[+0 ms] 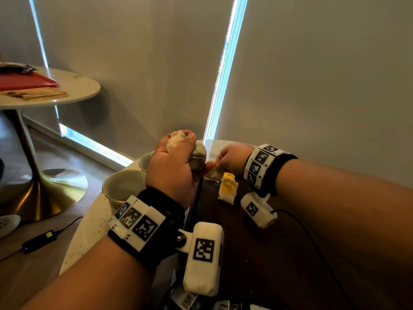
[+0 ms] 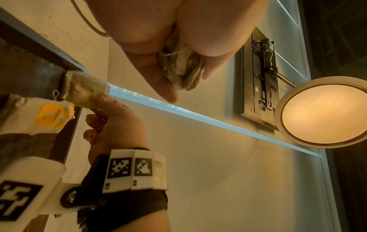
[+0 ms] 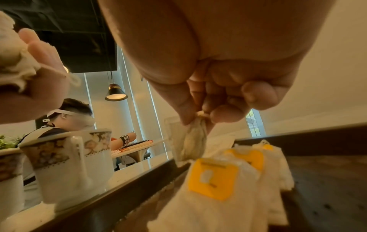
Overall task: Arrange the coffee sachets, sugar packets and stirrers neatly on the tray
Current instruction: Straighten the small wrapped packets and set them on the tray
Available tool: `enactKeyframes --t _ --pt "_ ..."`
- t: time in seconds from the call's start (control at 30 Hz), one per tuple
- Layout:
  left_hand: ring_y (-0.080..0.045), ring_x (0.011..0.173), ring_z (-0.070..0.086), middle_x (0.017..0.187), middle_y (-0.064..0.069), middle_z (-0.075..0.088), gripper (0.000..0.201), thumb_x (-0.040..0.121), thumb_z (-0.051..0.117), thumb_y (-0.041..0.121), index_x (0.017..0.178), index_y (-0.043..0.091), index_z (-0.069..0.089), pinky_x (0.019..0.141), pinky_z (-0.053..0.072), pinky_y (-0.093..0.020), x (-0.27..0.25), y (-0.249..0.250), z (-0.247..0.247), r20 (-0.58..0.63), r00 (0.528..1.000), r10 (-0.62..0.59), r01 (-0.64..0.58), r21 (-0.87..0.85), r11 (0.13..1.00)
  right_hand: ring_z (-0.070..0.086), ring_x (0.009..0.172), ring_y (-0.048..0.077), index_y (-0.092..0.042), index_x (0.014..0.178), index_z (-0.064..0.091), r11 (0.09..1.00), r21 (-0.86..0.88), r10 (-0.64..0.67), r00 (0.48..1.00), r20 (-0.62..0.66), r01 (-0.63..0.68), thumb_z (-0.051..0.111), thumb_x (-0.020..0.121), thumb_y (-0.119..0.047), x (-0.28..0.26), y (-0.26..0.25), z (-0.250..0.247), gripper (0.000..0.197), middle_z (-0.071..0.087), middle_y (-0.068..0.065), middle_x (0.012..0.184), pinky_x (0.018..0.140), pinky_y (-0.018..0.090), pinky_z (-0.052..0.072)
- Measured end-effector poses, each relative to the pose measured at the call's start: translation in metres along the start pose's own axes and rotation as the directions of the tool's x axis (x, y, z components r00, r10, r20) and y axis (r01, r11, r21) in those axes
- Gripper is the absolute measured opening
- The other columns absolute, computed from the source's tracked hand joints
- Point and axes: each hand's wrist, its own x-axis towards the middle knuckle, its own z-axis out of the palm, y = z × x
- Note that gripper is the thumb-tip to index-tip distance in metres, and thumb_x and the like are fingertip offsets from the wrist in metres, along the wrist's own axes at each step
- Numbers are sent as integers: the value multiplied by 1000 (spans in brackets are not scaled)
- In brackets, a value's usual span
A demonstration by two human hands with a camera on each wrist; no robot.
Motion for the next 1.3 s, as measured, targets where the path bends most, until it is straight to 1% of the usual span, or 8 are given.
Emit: enactKeyframes --t 0.27,0.4,0.5,0.77,0.9,1.07,1.2,1.3 --pt "-21 85 66 101 -8 61 4 99 62 21 96 24 63 59 57 -31 0 1 0 9 1000 -18 18 -9 1000 63 102 20 -12 117 71 986 -166 28 999 17 -24 62 94 -29 8 -1 11 30 68 4 110 91 34 55" --pt "-17 75 67 96 -7 62 4 99 62 21 95 23 63 59 57 -32 0 0 -1 8 1000 -14 14 -11 1000 61 84 13 -17 113 71 992 -103 79 997 26 -76 66 89 -32 12 0 11 29 66 -2 99 69 26 51" --pt "-20 79 67 100 -8 61 4 98 62 21 95 23 63 59 57 -32 1 0 0 -2 1000 -15 15 -16 1000 65 98 19 -12 112 70 985 -135 111 993 31 -106 59 94 -23 14 -2 7 24 68 3 109 86 34 56" --pt "-24 89 66 106 -11 61 2 98 63 21 97 23 64 58 57 -31 1 1 0 1 999 -37 37 -29 999 65 80 17 -14 93 72 977 -40 211 977 34 -210 64 89 -23 15 4 3 12 68 1 91 62 29 52" --pt "-23 83 65 100 -10 60 6 98 63 20 93 23 63 58 58 -32 1 1 1 4 1000 -26 26 -28 999 67 98 25 -8 104 70 972 4 233 971 56 -234 62 93 -19 14 3 8 18 69 8 103 91 38 57" --pt "-23 82 64 100 -10 60 4 98 62 21 95 22 63 59 58 -32 1 1 1 1 999 -32 32 -25 999 58 67 7 -1 119 64 958 209 184 979 82 -198 57 96 -9 9 7 8 25 59 -1 81 42 9 44" --pt "-24 83 65 102 -12 60 4 98 63 21 94 22 63 59 57 -31 0 2 1 2 999 -37 37 -26 999 61 89 15 0 124 64 979 123 152 985 87 -162 58 95 -12 10 10 13 32 66 8 104 85 26 56" --pt "-25 85 65 104 -11 61 2 98 63 22 96 23 64 60 57 -32 0 1 0 -5 999 -40 40 -9 999 62 93 17 -5 121 66 987 -79 148 985 94 -141 59 97 -20 14 4 16 29 67 8 110 84 30 56"
